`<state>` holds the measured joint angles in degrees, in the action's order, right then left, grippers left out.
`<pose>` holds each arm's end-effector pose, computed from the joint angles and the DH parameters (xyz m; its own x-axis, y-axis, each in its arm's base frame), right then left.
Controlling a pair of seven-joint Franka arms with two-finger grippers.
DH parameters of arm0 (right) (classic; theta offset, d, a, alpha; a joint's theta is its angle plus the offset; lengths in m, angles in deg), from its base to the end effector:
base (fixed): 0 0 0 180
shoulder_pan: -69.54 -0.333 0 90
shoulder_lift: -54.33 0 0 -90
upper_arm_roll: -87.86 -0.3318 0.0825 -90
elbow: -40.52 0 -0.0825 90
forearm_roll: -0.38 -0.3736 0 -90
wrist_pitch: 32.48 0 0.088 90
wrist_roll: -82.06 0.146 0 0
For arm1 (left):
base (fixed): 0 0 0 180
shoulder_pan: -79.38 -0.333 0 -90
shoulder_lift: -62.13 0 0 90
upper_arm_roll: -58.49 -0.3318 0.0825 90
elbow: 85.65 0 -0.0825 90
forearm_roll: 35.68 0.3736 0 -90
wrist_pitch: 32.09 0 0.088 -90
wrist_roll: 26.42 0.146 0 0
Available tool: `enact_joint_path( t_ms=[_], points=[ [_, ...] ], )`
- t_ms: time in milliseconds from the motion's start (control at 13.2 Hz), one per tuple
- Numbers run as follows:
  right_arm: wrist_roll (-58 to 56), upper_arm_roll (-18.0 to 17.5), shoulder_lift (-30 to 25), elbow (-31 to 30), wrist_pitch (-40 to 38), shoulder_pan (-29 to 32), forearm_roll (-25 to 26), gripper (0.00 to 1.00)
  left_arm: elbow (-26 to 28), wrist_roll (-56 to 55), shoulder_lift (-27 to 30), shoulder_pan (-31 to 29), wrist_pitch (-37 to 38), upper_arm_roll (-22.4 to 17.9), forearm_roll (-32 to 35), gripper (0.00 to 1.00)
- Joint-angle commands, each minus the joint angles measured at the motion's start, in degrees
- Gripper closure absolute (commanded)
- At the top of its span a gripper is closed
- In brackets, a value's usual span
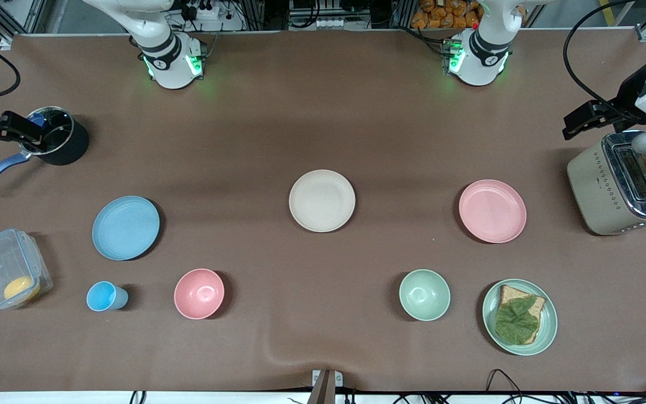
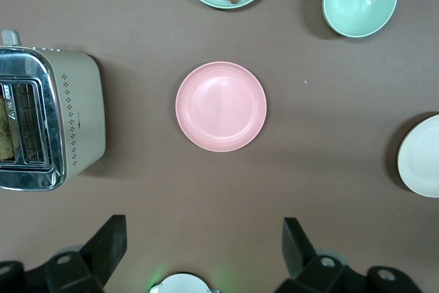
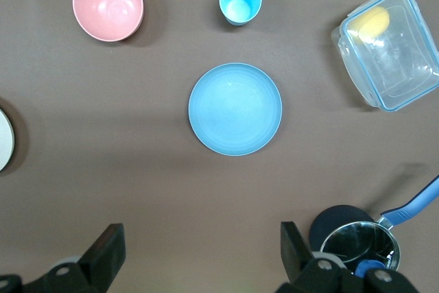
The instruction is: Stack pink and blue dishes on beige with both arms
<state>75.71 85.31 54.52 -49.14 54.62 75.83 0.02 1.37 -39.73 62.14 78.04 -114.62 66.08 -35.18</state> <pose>0.5368 -0.0342 0.5980 0.9978 0.0459 -0.0470 0.0454 -0.9989 -0.0117 0.5246 -0.0561 0.6143 0.9895 0.1243 -0.0740 0.1227 -0.9921 -0.0265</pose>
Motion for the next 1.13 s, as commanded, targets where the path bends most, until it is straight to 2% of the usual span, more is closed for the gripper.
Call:
enact_joint_path(
  t_ms=[0,302,453,528,906,1057],
  points=[
    [-0.4,-0.4,0.5,1.3,-0.9,0.1,0.8,0.0,0.1,-0.6,1.1,-0.2,1.4,-0.2,-0.3,0.0],
    [-0.5,-0.4,0.5,1.3,-1.0,0.1,0.8,0.0,0.5,-1.8,-0.3,-0.6,1.3,-0.3,-0.1,0.0],
    [-0.4,-0.4,0.5,1.3,-1.0,0.2,0.8,0.0,1.4,-1.7,-5.0,-0.8,0.1,-0.2,0.0,0.0],
    [-0.5,-0.4,0.5,1.2,-1.0,0.2,0.8,0.0,3.2,-1.7,-6.4,-0.9,-3.5,-0.1,0.5,0.0],
    [-0.5,-0.3,1.2,1.3,-1.4,0.7,0.8,0.0,23.7,-1.4,-8.6,-2.2,-27.9,-0.1,5.5,0.0],
    [-0.4,-0.3,3.5,1.3,-1.3,0.7,0.8,0.0,29.2,-1.4,-11.9,-4.6,-36.7,0.0,5.9,0.0]
  ],
)
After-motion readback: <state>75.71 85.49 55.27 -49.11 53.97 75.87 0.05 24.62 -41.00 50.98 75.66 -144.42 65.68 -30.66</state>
